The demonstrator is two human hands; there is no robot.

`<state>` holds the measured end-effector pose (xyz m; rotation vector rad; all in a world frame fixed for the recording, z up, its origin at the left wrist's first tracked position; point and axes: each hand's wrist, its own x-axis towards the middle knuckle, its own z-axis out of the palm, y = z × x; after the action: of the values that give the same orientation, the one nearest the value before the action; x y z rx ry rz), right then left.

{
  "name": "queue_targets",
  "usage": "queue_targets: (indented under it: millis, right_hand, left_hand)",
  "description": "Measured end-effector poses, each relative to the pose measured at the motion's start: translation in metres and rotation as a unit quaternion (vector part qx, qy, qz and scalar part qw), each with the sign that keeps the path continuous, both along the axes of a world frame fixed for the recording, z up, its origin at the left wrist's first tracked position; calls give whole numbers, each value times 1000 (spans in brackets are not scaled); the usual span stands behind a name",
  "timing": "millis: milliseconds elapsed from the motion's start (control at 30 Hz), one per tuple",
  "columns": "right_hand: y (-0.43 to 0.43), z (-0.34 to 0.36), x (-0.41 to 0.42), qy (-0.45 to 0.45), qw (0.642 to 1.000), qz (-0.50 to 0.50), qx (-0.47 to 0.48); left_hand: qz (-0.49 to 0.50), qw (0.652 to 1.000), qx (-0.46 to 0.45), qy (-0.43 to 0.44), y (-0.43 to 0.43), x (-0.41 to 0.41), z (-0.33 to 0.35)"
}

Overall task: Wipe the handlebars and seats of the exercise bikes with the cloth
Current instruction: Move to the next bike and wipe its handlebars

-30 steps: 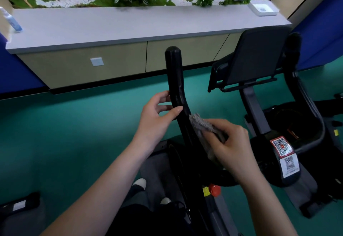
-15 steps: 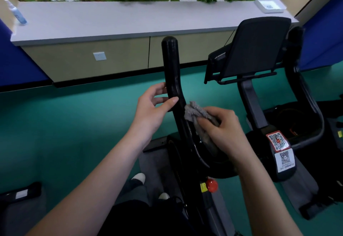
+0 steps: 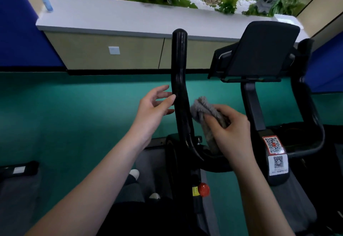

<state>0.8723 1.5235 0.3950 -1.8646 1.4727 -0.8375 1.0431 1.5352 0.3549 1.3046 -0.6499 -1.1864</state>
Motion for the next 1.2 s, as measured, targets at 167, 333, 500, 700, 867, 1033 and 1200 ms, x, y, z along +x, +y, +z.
queue_targets:
  millis: [167, 333, 500, 700, 867, 1033, 1200]
  right_hand:
    - [-30, 12, 30, -20, 995, 40, -94]
    - [-28, 3, 37, 60, 975, 144, -158]
    - [-27, 9, 13, 41, 981, 163, -101]
    - [-58, 33, 61, 139, 949, 223, -174]
    - [-54, 36, 66, 261, 902, 323, -121]
    - [-49, 45, 71, 252, 890, 358, -126]
    - [-61, 36, 91, 326, 854, 377, -147]
  left_hand:
    - [-3, 1000, 2, 20, 22, -19, -4]
    - [14, 999, -6, 48, 27, -29, -4]
    - [18, 998, 0, 61, 26, -30, -5]
    - [-2, 997, 17, 80, 23, -24, -10]
    - [-4, 992, 26, 122, 24, -22, -14]
    - [-11, 988, 29, 152, 30, -22, -17]
    - [-16, 984, 32, 174, 34, -24, -18]
